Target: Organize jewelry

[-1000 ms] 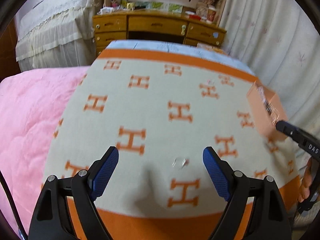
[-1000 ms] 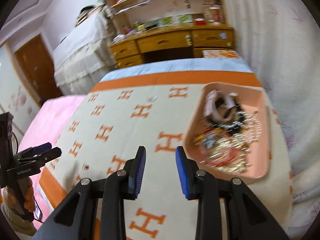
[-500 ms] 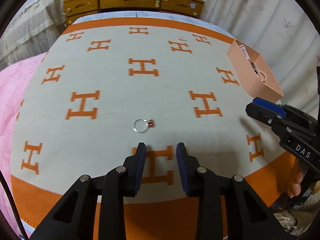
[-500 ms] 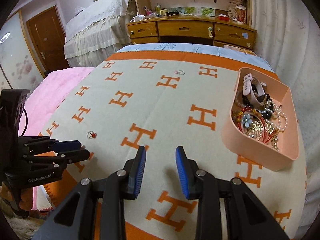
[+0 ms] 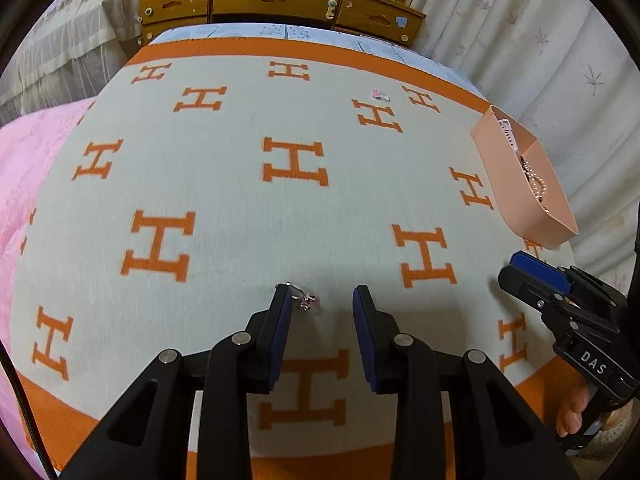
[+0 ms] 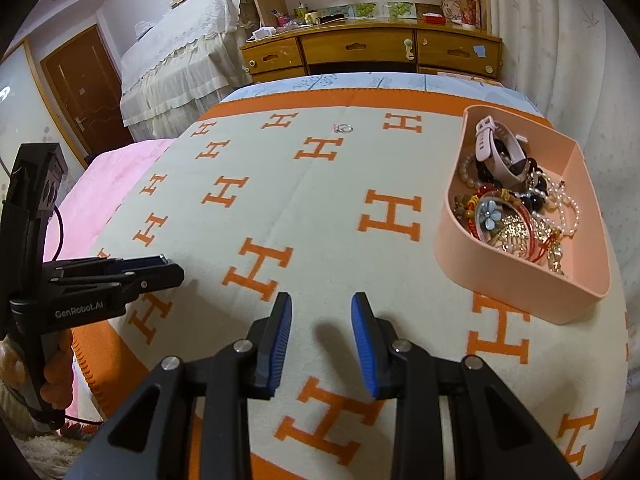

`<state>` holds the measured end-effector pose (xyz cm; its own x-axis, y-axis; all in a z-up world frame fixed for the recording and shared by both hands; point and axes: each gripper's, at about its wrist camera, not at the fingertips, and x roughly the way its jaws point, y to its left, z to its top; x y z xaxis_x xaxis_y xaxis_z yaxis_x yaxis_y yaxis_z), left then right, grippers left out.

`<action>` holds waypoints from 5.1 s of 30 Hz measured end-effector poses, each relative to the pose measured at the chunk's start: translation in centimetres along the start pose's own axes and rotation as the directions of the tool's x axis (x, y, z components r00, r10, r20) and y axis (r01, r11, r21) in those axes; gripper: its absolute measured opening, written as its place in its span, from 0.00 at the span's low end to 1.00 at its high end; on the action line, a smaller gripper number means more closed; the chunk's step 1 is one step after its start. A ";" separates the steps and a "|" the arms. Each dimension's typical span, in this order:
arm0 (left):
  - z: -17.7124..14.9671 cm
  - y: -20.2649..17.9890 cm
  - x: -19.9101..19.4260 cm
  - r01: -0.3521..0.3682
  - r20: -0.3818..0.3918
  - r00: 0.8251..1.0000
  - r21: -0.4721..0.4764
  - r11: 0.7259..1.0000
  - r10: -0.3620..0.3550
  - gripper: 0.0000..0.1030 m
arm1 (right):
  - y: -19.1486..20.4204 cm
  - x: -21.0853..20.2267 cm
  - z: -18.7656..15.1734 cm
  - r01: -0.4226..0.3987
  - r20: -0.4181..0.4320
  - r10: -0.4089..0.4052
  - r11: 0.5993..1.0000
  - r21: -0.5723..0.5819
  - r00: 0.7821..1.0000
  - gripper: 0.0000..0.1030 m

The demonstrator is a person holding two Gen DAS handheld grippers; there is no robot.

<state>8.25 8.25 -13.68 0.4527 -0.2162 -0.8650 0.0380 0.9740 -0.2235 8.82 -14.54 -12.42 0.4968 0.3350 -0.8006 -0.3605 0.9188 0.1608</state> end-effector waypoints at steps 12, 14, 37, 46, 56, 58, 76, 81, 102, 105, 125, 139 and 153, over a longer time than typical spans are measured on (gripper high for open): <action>0.4 0.0 0.1 -0.018 0.011 1.000 -0.015 1.000 0.018 0.29 | -0.3 0.8 0.0 -0.010 -0.019 0.010 1.000 0.006 1.000 0.30; 0.4 0.5 0.1 0.003 0.016 1.000 -0.063 0.998 -0.002 0.27 | -0.2 0.9 0.0 -0.011 -0.020 0.011 1.000 0.004 1.000 0.30; -0.1 2.4 -2.0 0.024 0.147 0.989 -0.113 0.993 -0.007 0.06 | -0.8 3.5 11.0 0.029 0.019 -0.030 0.998 0.049 0.999 0.30; 0.1 4.3 -2.3 0.066 0.144 0.988 -0.142 0.988 -0.046 0.06 | -3.6 10.0 17.9 0.051 -0.101 -0.034 0.984 0.172 0.994 0.30; 0.0 5.7 -1.5 0.093 0.124 0.990 -0.166 0.982 -0.073 0.06 | -1.7 14.0 18.8 0.093 -0.191 -0.069 0.988 0.123 0.979 0.30; -0.1 5.7 -1.5 0.097 0.124 0.989 -0.167 0.981 -0.077 0.06 | -1.7 14.3 18.7 0.105 -0.193 -0.081 0.988 0.115 0.978 0.28; 0.3 5.0 -2.1 0.096 0.132 0.988 -0.144 0.985 -0.077 0.06 | -1.9 11.3 18.2 0.037 -0.137 -0.020 0.992 0.119 0.990 0.06; 0.7 3.3 -2.7 0.108 0.134 0.987 -0.113 0.988 -0.092 0.06 | -2.8 8.1 17.8 -0.014 -0.099 0.029 0.989 0.150 0.995 0.06; 11.9 -19.5 -2.5 0.214 0.134 0.954 0.320 0.923 -0.267 0.06 | -14.3 -8.6 10.9 -0.008 0.127 -0.034 0.950 0.314 0.991 0.06; 12.4 -21.6 -0.6 0.211 0.094 0.962 0.338 0.917 -0.255 0.06 | -15.7 -7.6 10.2 -0.007 0.094 -0.028 0.938 0.348 0.995 0.07; 12.2 -22.9 3.1 0.169 0.036 0.981 0.335 0.927 -0.192 0.54 | -17.3 -5.2 7.1 0.041 -0.012 -0.039 0.915 0.401 0.999 0.08; 12.0 -21.3 0.8 0.253 -0.027 0.967 0.273 0.928 -0.255 0.83 | -15.7 -8.4 6.9 0.055 0.053 -0.081 0.922 0.384 0.995 0.08; 9.5 -17.9 -6.0 0.028 0.200 0.977 0.238 0.971 -0.077 0.85 | -9.8 -11.7 5.6 0.136 0.133 -0.175 0.957 0.257 0.976 0.08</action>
<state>13.27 -7.24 -0.23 0.6178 -0.2722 -0.7377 0.2609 0.9560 -0.1343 11.02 -26.30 -1.42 0.6529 0.1941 -0.7321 -0.0743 0.9784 0.1931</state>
